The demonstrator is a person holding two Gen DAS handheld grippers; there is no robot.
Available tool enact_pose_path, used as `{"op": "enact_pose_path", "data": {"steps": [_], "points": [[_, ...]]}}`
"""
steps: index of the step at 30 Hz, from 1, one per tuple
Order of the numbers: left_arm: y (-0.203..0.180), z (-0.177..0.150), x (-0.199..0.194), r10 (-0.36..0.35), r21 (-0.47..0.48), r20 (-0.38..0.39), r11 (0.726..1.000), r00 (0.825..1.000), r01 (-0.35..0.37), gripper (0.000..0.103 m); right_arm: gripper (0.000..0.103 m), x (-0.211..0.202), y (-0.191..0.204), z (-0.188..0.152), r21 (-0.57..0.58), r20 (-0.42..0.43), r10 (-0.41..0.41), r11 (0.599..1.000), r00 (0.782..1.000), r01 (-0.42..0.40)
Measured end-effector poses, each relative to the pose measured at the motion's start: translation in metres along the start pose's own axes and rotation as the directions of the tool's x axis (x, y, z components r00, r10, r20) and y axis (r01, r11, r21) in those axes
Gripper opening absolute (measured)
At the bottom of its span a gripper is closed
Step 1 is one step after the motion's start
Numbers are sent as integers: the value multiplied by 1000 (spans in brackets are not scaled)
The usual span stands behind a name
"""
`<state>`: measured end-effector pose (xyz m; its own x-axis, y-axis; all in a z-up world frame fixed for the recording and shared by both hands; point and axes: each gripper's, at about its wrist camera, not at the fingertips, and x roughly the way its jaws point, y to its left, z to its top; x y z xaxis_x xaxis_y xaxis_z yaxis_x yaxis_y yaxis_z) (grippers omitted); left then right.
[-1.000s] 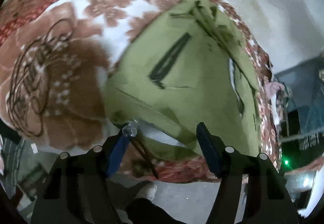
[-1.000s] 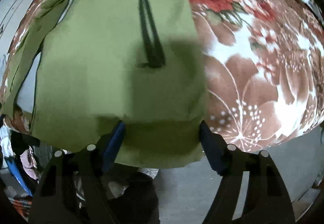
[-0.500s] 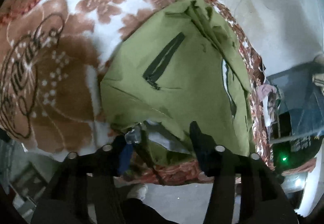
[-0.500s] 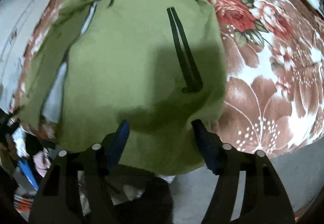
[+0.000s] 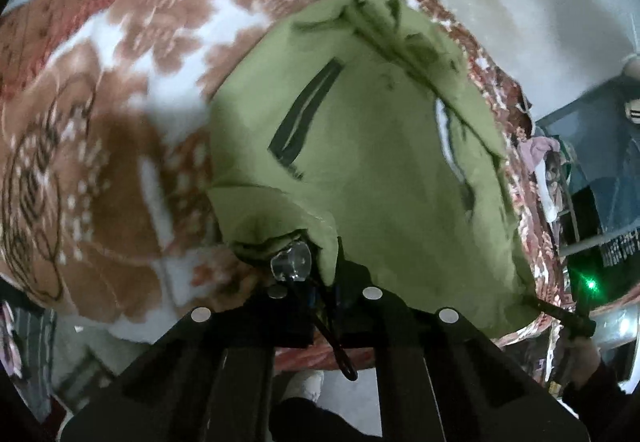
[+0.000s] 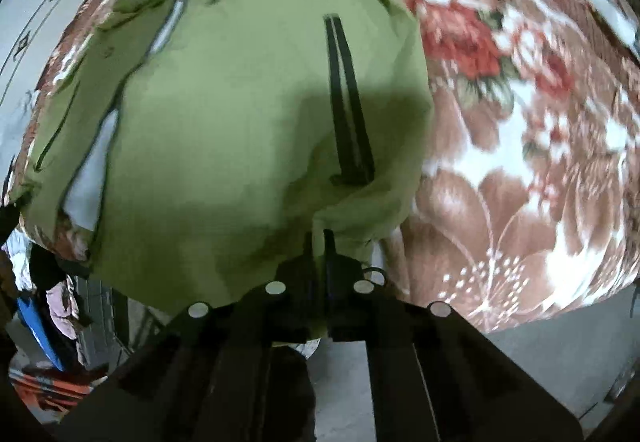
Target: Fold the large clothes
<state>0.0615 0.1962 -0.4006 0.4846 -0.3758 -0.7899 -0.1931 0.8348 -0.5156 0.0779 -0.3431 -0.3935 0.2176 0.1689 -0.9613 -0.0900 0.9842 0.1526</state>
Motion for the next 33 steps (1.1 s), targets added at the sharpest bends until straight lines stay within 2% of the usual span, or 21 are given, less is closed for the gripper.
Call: {"op": "enact_pose_path", "data": {"steps": [4, 7, 13, 17, 22, 25, 29, 33], "points": [[-21, 18, -13, -30, 43, 31, 999, 999, 28, 4, 4, -19, 6, 16, -14, 42, 21, 1000, 999, -20], [-36, 34, -19, -35, 81, 41, 996, 999, 32, 4, 4, -30, 13, 41, -34, 73, 29, 999, 997, -27], [-89, 82, -30, -35, 139, 73, 990, 997, 24, 4, 4, -62, 22, 93, -50, 148, 88, 995, 985, -81], [-130, 126, -46, -78, 200, 131, 979, 988, 51, 4, 4, -93, 27, 135, -68, 207, 109, 993, 972, -97], [-153, 174, -45, -142, 217, 181, 971, 973, 101, 4, 4, -119, 42, 208, -139, 264, 86, 989, 961, -50], [-165, 216, -29, -177, 242, 197, 962, 964, 127, 4, 4, -121, 45, 251, -150, 289, 64, 988, 955, -21], [-174, 275, 0, -242, 247, 200, 950, 949, 190, 4, 4, -116, 41, 314, -113, 311, 23, 993, 950, 13], [-180, 341, 34, -257, 256, 183, 944, 949, 207, 4, 4, -99, 32, 382, -75, 308, -24, 996, 951, 49]]}}
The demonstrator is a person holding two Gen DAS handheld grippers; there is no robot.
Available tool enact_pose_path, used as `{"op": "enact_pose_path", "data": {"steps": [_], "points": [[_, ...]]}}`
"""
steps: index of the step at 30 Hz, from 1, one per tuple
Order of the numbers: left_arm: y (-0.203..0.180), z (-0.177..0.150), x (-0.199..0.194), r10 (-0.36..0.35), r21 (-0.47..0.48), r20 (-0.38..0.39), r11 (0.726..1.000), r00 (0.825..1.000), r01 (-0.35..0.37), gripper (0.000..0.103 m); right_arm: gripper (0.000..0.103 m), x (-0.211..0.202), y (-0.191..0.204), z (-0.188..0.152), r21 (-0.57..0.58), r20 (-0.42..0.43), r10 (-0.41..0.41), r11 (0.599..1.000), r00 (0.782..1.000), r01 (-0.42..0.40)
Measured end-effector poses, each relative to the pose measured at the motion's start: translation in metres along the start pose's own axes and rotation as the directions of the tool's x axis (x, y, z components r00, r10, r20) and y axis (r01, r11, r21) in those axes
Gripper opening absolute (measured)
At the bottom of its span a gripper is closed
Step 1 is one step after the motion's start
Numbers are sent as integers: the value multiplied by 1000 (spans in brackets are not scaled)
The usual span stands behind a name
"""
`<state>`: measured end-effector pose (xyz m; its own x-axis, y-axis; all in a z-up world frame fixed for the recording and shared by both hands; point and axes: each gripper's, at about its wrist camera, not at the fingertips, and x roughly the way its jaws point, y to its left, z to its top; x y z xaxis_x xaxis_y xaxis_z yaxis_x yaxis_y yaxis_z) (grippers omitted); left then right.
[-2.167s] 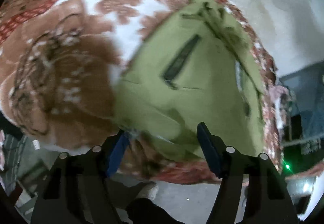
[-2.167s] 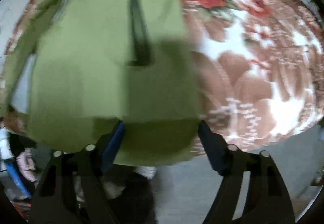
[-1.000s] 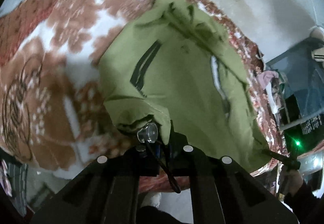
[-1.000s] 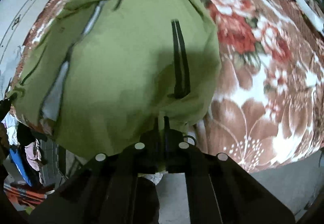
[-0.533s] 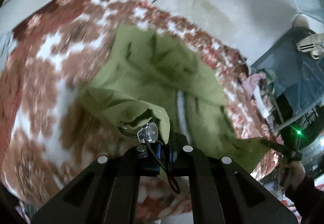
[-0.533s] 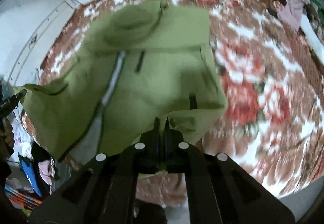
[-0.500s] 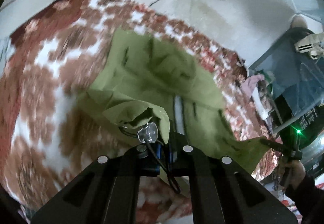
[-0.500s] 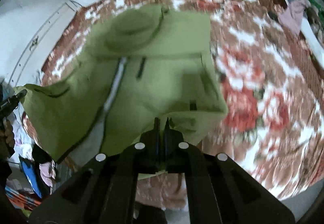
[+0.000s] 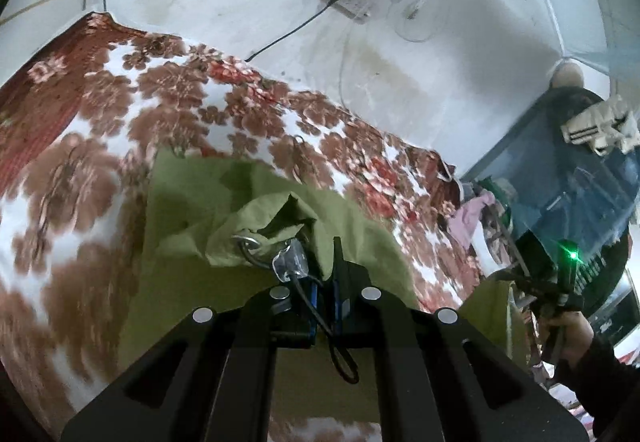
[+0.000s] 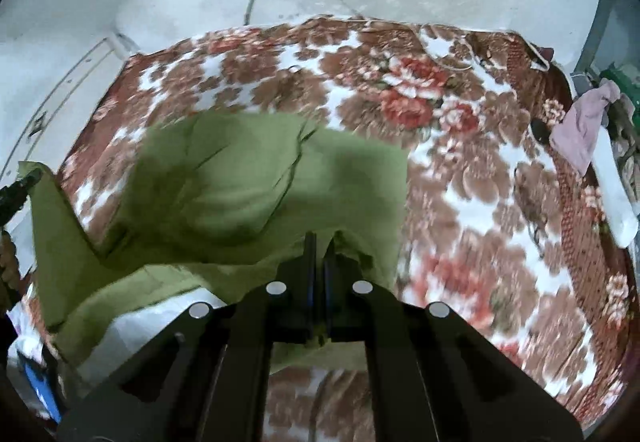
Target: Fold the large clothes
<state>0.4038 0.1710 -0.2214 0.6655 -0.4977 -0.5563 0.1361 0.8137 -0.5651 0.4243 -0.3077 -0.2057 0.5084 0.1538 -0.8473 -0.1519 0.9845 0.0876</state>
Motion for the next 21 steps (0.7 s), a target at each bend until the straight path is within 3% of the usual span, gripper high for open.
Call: {"op": "enact_pose_path", "data": {"steps": [6, 10, 14, 19, 21], "points": [[33, 82, 86, -7, -1, -73, 1000, 997, 7, 4, 4, 77, -25, 76, 2, -34, -60, 998, 998, 60], [56, 121, 150, 67, 6, -140, 998, 988, -67, 4, 4, 149, -38, 119, -43, -80, -87, 996, 993, 84], [92, 147, 226, 144, 10, -243, 989, 959, -146, 5, 4, 223, -49, 146, -94, -136, -112, 991, 984, 100], [135, 146, 290, 236, 1, -327, 968, 915, -249, 6, 4, 297, -70, 163, -105, -231, -133, 988, 964, 112], [146, 142, 304, 262, 17, -350, 962, 899, -274, 11, 4, 319, -78, 167, -118, -264, -150, 985, 953, 123]]}}
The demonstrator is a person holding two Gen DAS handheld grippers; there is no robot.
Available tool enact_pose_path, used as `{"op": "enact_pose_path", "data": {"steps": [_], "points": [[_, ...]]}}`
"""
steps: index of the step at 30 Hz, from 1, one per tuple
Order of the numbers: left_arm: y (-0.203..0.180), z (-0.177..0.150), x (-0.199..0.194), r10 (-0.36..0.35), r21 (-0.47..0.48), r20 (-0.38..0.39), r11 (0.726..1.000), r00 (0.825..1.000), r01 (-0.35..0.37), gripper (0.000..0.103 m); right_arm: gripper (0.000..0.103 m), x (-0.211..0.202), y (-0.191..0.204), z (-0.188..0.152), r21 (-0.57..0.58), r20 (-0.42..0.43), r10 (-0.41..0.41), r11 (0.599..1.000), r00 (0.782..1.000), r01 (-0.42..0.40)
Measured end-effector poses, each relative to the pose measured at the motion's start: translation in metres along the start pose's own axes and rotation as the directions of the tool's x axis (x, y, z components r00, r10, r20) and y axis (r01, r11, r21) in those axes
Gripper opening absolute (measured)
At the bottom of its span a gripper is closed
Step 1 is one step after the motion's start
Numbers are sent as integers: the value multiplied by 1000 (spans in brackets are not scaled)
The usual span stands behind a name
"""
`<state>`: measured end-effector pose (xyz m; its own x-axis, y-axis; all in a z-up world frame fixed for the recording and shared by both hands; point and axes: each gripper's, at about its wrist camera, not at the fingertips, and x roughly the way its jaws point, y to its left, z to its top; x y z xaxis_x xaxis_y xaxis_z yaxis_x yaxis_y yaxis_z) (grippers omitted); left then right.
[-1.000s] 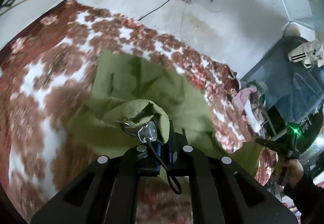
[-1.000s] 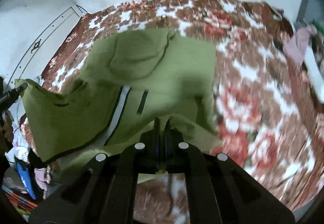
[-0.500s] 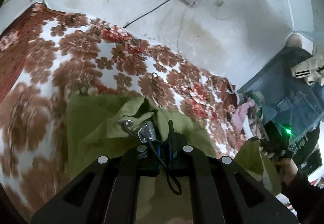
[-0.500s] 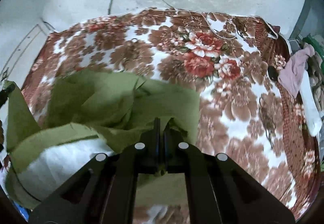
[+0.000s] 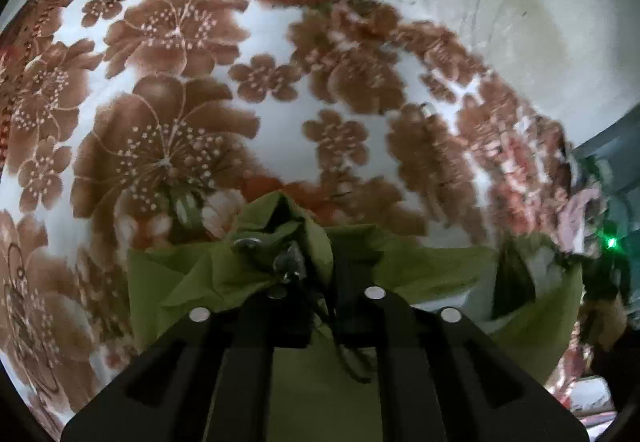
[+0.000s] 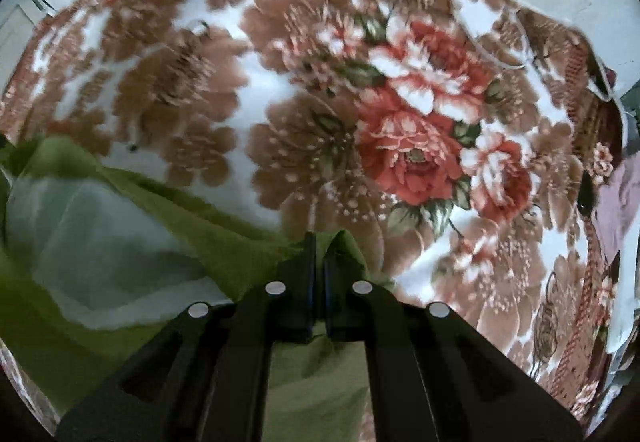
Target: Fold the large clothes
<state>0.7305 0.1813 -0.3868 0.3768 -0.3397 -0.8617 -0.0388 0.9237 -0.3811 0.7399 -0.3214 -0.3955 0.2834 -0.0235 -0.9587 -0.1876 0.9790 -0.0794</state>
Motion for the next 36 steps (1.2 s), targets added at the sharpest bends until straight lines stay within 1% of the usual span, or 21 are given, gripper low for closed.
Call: {"op": "enact_pose_path", "data": {"steps": [2, 3, 5, 6, 7, 8, 9, 10, 11, 13, 15, 17, 20, 22, 25, 27, 29, 30, 32, 34, 36], "points": [[10, 0, 13, 13, -24, -26, 1000, 1000, -13, 23, 5, 15, -8, 5, -5, -19, 17, 1000, 1000, -17], [15, 0, 15, 1, -33, -32, 999, 1000, -3, 27, 5, 17, -11, 6, -8, -18, 25, 1000, 1000, -25], [19, -1, 15, -29, -38, -33, 999, 999, 28, 58, 13, 17, -15, 6, -5, -19, 49, 999, 999, -49], [20, -2, 12, -44, -38, -23, 998, 999, 43, 62, 16, 14, -18, 3, -1, -16, 62, 998, 998, -62], [19, -2, 7, -51, -38, -11, 998, 999, 51, 68, 23, 8, -20, 0, -1, -11, 73, 997, 997, -73], [19, -2, 1, -59, -38, 1, 998, 998, 59, 76, 39, 4, -20, 0, -2, -5, 74, 997, 997, -74], [18, -1, -6, -68, -39, 14, 997, 998, 68, 80, 50, -8, -24, -3, 5, 17, 72, 997, 997, -72], [19, 0, -18, -73, -41, 39, 996, 997, 75, 81, 80, -18, -28, -4, 15, 43, 77, 997, 996, -77], [19, 2, -24, -80, -46, 51, 996, 995, 83, 82, 87, -26, -30, -4, 19, 64, 91, 996, 994, -93], [22, 7, -40, -86, -66, 74, 994, 994, 91, 83, 87, -46, -34, -4, 5, 85, 96, 995, 992, -97], [21, 10, -53, -10, -35, 95, 999, 995, 13, 84, 87, -55, -37, -5, -1, 102, 86, 996, 991, -87], [21, 11, -54, 77, 23, 99, 997, 992, -79, 85, 87, -53, -41, -9, 10, 101, 63, 998, 993, -65], [27, 7, -41, 205, 103, 75, 972, 976, -212, 85, 87, -36, -53, -20, 53, 82, 30, 998, 996, -34], [35, 3, -26, 269, 147, 39, 951, 962, -272, 85, 87, -22, -60, -30, 91, 73, 30, 995, 997, -36], [42, 1, -12, 298, 196, 28, 934, 954, -298, 85, 87, -2, -67, -41, 136, 73, 61, 988, 995, -71], [46, 2, -2, 305, 217, 29, 928, 952, -303, 85, 87, 9, -66, -42, 135, 72, 52, 989, 996, -61], [48, 3, 5, 286, 219, 34, 933, 958, -286, 85, 87, 19, -60, -41, 115, 62, 0, 993, 998, -7], [48, 4, 9, 271, 221, 27, 937, 962, -270, 85, 87, 24, -56, -38, 98, 63, -4, 995, 998, -2], [44, 4, 18, 272, 242, 18, 933, 962, -268, 85, 87, 29, -47, -30, 55, 87, 16, 998, 996, -21], [41, 4, 29, 266, 282, 2, 925, 964, -256, 85, 87, 36, -37, -20, 7, 87, -4, 1000, 996, 3], [39, 3, 38, 264, 304, -14, 920, 964, -248, 85, 87, 49, -32, -10, -25, 61, -39, 999, 997, 40]]}}
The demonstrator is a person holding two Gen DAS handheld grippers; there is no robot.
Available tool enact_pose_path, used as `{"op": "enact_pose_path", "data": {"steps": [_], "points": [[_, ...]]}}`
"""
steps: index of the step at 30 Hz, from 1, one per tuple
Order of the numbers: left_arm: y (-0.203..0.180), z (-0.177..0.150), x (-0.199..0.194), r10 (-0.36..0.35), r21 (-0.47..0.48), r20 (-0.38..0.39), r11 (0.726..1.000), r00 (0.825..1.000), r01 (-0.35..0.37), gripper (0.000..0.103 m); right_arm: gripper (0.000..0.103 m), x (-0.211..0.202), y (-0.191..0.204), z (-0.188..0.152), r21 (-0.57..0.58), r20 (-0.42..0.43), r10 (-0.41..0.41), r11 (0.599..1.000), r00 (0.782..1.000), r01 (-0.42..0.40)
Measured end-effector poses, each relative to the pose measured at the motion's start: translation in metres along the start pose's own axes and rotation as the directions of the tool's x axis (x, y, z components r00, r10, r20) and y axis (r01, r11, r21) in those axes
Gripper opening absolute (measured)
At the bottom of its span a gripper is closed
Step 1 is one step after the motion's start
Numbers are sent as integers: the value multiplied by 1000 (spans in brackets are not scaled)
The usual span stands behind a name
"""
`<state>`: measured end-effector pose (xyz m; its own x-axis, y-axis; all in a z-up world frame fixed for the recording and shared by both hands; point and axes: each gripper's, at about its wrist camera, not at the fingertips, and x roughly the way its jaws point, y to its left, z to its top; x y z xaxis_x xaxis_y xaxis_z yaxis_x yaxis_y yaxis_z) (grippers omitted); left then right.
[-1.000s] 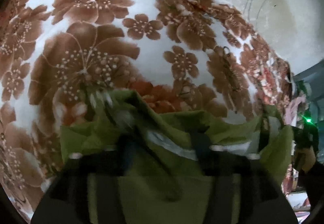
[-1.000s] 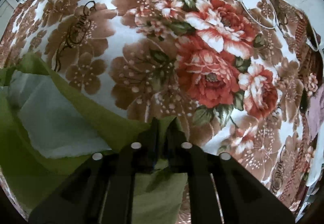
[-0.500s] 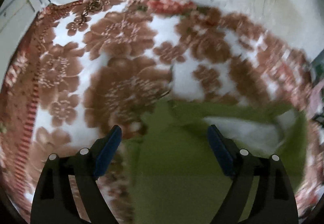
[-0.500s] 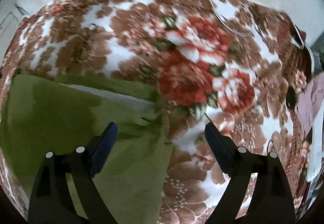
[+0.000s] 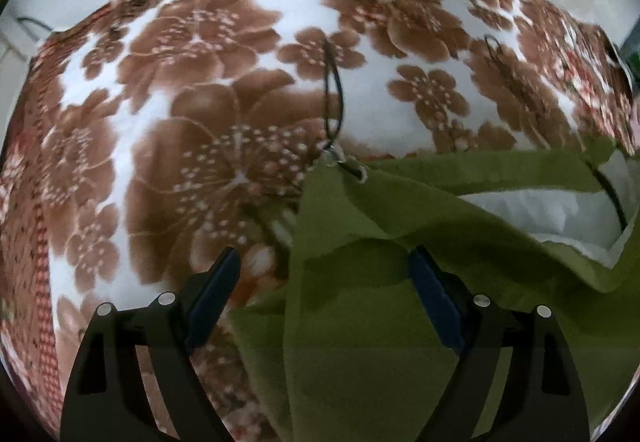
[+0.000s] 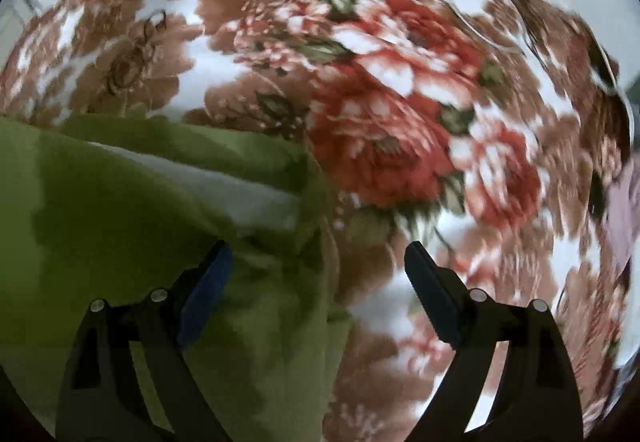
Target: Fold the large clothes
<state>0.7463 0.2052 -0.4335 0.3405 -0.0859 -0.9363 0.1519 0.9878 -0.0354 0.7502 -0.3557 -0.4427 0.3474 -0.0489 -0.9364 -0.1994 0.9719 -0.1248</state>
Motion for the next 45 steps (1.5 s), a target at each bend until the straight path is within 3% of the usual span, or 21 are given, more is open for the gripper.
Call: {"op": "enact_pose_path", "data": {"steps": [4, 9, 13, 15, 17, 22, 24, 25, 26, 29, 35, 39, 42, 45], "points": [[-4, 4, 13, -29, 14, -7, 999, 1000, 29, 84, 90, 20, -1, 10, 3, -53, -61, 998, 997, 62], [-8, 8, 17, -28, 25, 3, 999, 1000, 28, 84, 94, 6, -5, 9, -32, 3, -81, 996, 997, 81], [-4, 8, 21, -67, 10, 0, 998, 998, 67, 83, 94, 17, -6, 13, -39, -11, 106, 994, 994, -106], [-2, 8, 21, -106, -8, 2, 994, 994, 106, 80, 92, 22, -7, 17, -6, -10, 223, 975, 975, -223], [-3, 7, 23, -131, -9, -3, 991, 991, 131, 72, 82, 24, -5, 21, 19, -13, 300, 954, 954, -300], [-9, 6, 28, -161, 0, -7, 987, 987, 161, 64, 81, 41, 5, 21, 13, -82, 279, 960, 957, -279], [-8, 7, 28, -170, -3, -2, 985, 985, 170, 54, 66, 42, 4, 19, 37, -87, 314, 949, 945, -312], [-9, 6, 27, -166, 2, 0, 986, 986, 166, 38, 50, 38, 5, 18, 32, -75, 322, 947, 944, -320], [-10, 6, 27, -124, 2, -1, 992, 992, 124, 22, 28, 36, 4, 17, 30, -65, 332, 943, 941, -331], [-9, 4, 14, -86, -31, 15, 996, 996, 86, 9, 16, 17, -5, 10, 36, -10, 326, 945, 945, -325], [5, -8, -43, -5, -61, 111, 998, 994, 12, 5, 10, -39, -33, -3, 15, 37, 275, 961, 961, -276], [14, -11, -83, -20, -91, 117, 995, 993, 31, 6, 10, -73, -35, 2, -44, 69, 295, 955, 953, -293], [20, -14, -71, -11, -103, 44, 995, 999, 16, 9, 12, -55, -20, 9, -100, 43, 249, 965, 968, -244], [25, -24, -26, 35, -68, -39, 997, 999, -37, 13, 15, -12, -7, 11, -91, 17, 206, 975, 978, -204]]}}
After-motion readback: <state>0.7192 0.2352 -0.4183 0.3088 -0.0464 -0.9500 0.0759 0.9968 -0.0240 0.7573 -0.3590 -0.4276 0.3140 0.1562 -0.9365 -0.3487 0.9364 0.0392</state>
